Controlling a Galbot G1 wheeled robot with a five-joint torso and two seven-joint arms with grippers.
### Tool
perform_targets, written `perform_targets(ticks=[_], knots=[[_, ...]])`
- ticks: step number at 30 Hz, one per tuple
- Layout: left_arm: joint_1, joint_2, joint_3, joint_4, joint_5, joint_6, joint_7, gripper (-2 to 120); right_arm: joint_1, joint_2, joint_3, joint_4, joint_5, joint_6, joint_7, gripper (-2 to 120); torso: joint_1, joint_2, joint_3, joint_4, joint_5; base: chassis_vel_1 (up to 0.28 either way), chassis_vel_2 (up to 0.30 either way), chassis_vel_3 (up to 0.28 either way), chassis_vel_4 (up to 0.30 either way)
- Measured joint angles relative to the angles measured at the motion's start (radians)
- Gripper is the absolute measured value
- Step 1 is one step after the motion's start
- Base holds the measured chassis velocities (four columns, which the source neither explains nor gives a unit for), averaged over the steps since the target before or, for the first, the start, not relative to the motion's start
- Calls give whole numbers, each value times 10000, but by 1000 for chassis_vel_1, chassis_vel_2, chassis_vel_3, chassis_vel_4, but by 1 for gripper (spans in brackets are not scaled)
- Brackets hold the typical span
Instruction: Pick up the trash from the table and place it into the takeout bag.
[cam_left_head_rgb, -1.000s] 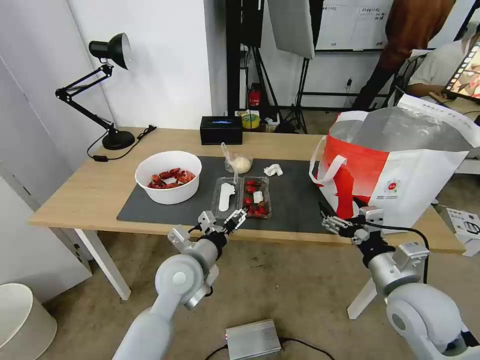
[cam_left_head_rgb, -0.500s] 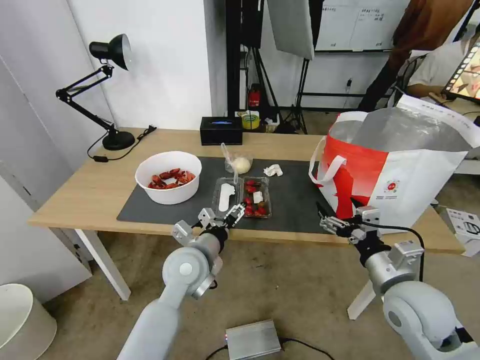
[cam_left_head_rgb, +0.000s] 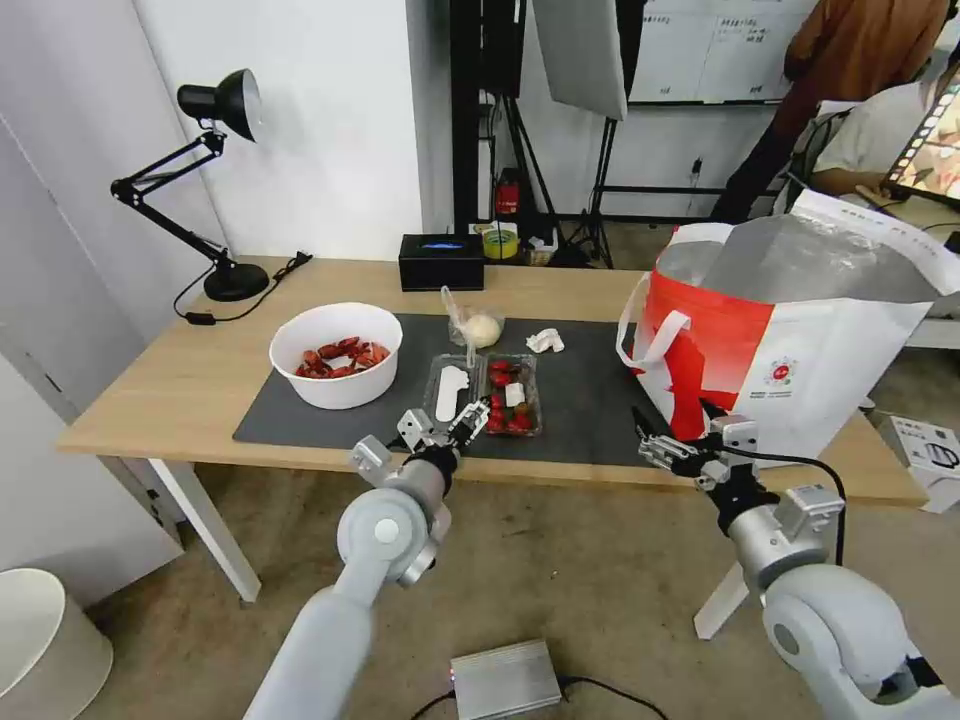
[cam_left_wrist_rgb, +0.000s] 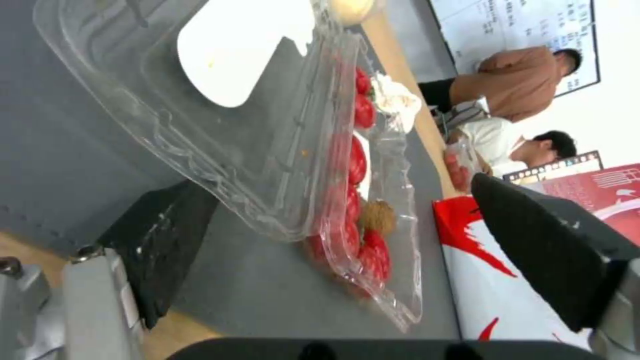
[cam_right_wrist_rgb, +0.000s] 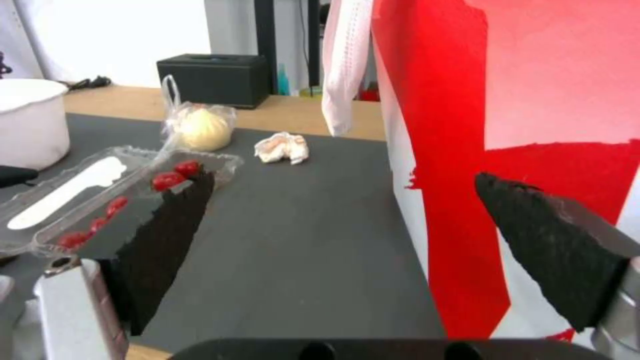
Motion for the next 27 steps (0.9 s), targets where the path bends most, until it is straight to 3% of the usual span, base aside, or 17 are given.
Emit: perform_targets(ticks=[20, 27], knots=[[-72, 35, 245, 554, 1720, -1044, 1745, 100, 35, 110, -149, -181, 59, 130, -100, 99, 7, -6, 2, 2, -1, 0, 0, 0, 0], [-136, 51, 314, 752, 2400, -1299, 2435, 100, 741, 195, -811, -675, 876, 106, 80, 99, 4, -4, 1, 1, -1, 0, 0, 0, 0]])
